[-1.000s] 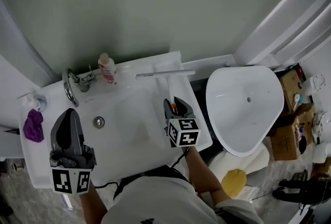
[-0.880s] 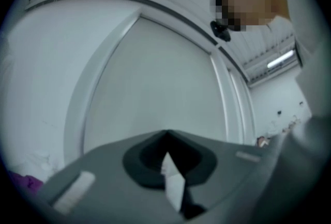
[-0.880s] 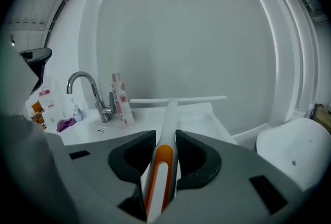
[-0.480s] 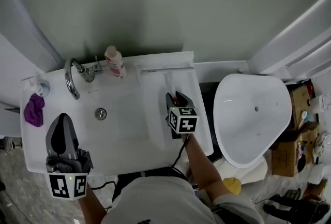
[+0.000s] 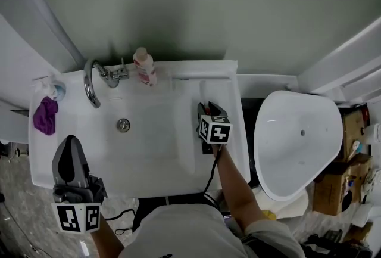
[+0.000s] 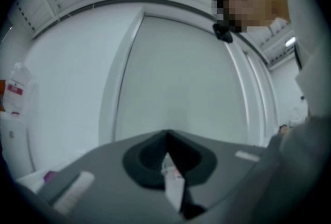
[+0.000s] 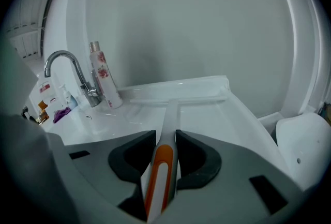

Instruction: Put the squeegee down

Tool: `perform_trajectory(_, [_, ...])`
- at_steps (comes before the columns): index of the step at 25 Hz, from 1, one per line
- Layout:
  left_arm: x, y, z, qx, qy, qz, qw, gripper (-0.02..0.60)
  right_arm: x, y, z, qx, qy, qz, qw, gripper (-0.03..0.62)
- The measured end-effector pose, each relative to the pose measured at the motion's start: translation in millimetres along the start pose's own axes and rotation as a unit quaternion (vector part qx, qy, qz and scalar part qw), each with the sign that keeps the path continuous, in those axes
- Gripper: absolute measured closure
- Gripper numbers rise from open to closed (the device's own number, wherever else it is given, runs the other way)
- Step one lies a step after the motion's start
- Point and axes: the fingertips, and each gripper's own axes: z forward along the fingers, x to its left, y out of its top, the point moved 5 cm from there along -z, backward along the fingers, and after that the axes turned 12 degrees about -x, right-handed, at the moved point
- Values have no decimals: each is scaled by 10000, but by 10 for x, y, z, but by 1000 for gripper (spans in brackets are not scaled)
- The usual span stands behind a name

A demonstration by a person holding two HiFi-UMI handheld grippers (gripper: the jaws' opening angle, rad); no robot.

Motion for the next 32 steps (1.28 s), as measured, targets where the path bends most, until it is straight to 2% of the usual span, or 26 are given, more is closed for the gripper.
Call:
perform_trajectory(6, [74,16,-79,58,174,52,9998,574,19,-45,112,228,-67,-73,9997,474])
perform_trajectory(16, [128,48,-170,28,214,62,9997,574,41,-69,109,340,-244,-305,9987,465])
perform_trajectory(24, [251,75,-156,-104,-51,-92,9999,574,157,121,-226,-287,-354,-372,9983,458])
perform_trajectory(27, [262,81,-106,-188,-282,-201,9992,574,257,191,-401,-532,-375,-386,9971,515])
perform_trajectory(29, [253,86,-75,-226,-456,-270,9983,574,313,242,-546,-748,-434,-343,9957,591])
perform_trajectory(32, [248,85,-34,-269,-688,-374,9966,574,411,302,-760,-1055,-451,-258,9931,592])
